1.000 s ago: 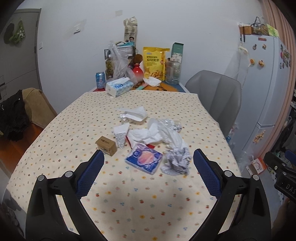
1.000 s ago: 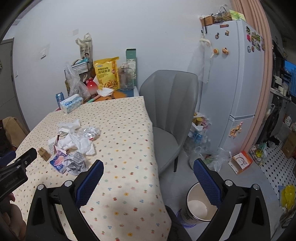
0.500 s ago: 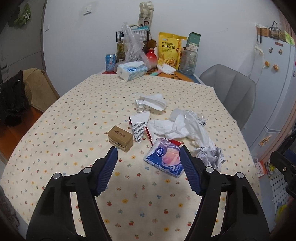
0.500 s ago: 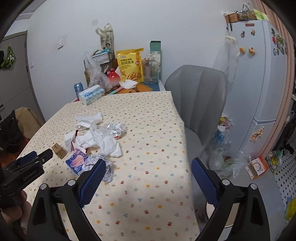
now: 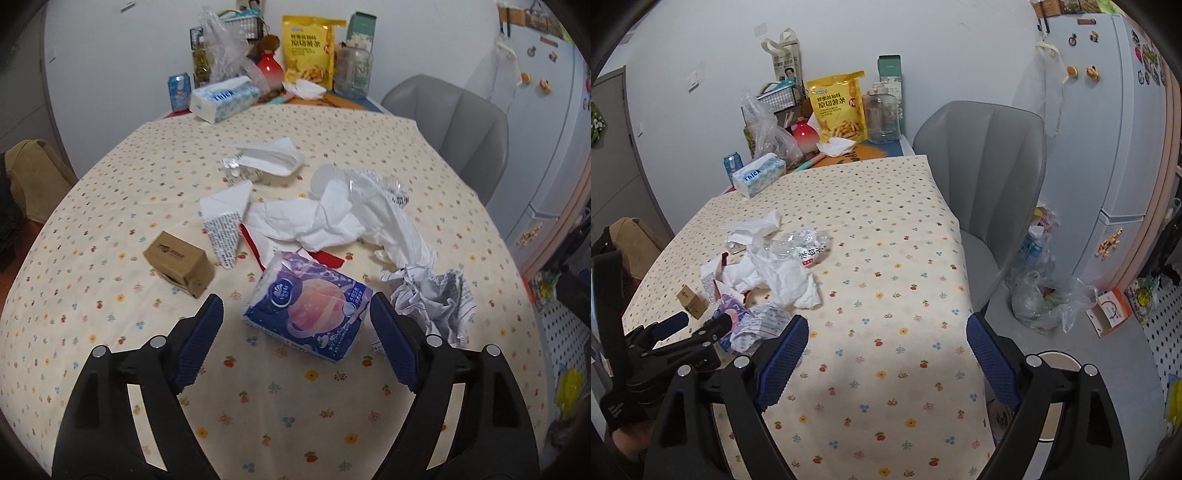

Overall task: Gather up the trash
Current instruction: 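Grasp the blue tissue packet with the left tool while the right tool approaches the crumpled paper ball, then close the right tool on the crumpled paper ball and lift it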

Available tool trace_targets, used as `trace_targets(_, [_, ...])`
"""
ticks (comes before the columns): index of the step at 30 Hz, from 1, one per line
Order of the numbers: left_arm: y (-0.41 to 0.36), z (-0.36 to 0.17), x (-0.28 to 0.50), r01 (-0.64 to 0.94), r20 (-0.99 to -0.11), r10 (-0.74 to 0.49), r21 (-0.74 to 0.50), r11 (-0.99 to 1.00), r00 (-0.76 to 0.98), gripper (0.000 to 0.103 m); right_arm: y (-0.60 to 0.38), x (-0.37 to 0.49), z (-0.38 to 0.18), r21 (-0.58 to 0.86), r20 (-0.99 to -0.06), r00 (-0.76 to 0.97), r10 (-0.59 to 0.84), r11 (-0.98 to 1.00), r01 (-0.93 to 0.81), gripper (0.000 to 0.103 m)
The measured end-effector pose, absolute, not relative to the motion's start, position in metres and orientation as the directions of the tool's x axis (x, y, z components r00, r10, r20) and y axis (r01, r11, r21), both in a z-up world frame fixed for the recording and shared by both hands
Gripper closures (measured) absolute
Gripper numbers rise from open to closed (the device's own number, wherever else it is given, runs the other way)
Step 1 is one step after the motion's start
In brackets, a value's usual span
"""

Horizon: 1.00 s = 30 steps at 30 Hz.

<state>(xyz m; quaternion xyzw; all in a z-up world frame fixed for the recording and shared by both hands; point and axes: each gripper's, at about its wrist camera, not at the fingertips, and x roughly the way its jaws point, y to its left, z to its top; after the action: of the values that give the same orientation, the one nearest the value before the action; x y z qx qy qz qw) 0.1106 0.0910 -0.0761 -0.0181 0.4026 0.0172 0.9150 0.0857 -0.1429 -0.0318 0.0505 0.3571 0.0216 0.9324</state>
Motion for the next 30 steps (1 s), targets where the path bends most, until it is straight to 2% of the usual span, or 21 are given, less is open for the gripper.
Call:
trace_targets(3, [0.088, -0.084, 0.118, -0.049, -0.757, 0.035, 0.005, 0.999, 0.652, 0.017, -0.141, 0.089, -0.036, 0.110, -0.673, 0.735, 0.076, 0.994, -0.003, 0.017])
trace_targets(8, [0.094, -0.092, 0.126, -0.056, -0.775, 0.016, -0.026, 0.998, 0.632, 0.020, -0.130, 0.090, -0.043, 0.101, -0.682, 0.727, 0.082, 0.995, -0.017, 0.017])
trace_targets(9, [0.094, -0.092, 0.126, -0.052, -0.774, 0.006, -0.034, 0.998, 0.633, 0.031, -0.128, 0.090, -0.044, 0.101, -0.685, 0.724, 0.084, 0.995, -0.020, 0.017])
trace_targets(11, [0.094, -0.092, 0.126, -0.046, -0.772, 0.003, -0.035, 0.998, 0.636, 0.038, -0.123, 0.090, -0.046, 0.101, -0.690, 0.718, 0.090, 0.995, -0.028, 0.017])
trace_targets(13, [0.097, -0.089, 0.122, -0.050, -0.762, 0.009, -0.031, 0.998, 0.647, 0.064, -0.116, 0.091, -0.047, 0.096, -0.693, 0.715, 0.095, 0.995, -0.039, 0.017])
trace_targets(16, [0.104, -0.083, 0.116, -0.054, -0.749, 0.001, -0.046, 0.997, 0.662, 0.079, -0.108, 0.092, -0.049, 0.097, -0.695, 0.711, 0.105, 0.994, -0.052, 0.017])
trace_targets(17, [0.105, -0.080, 0.113, -0.057, -0.741, 0.008, -0.041, 0.998, 0.671, 0.081, -0.106, 0.092, -0.049, 0.097, -0.696, 0.710, 0.109, 0.994, -0.058, 0.017])
trace_targets(18, [0.107, -0.077, 0.111, -0.060, -0.734, 0.012, -0.039, 0.997, 0.679, 0.093, -0.101, 0.093, -0.049, 0.093, -0.696, 0.709, 0.113, 0.993, -0.066, 0.017])
trace_targets(19, [0.110, -0.073, 0.108, -0.065, -0.727, 0.013, -0.044, 0.997, 0.687, 0.096, -0.098, 0.094, -0.050, 0.092, -0.695, 0.709, 0.117, 0.993, -0.074, 0.017])
trace_targets(30, [0.143, -0.042, 0.087, -0.138, -0.651, 0.063, -0.064, 0.988, 0.757, 0.096, -0.063, 0.104, -0.056, 0.091, -0.700, 0.697, 0.153, 0.988, -0.125, 0.017])
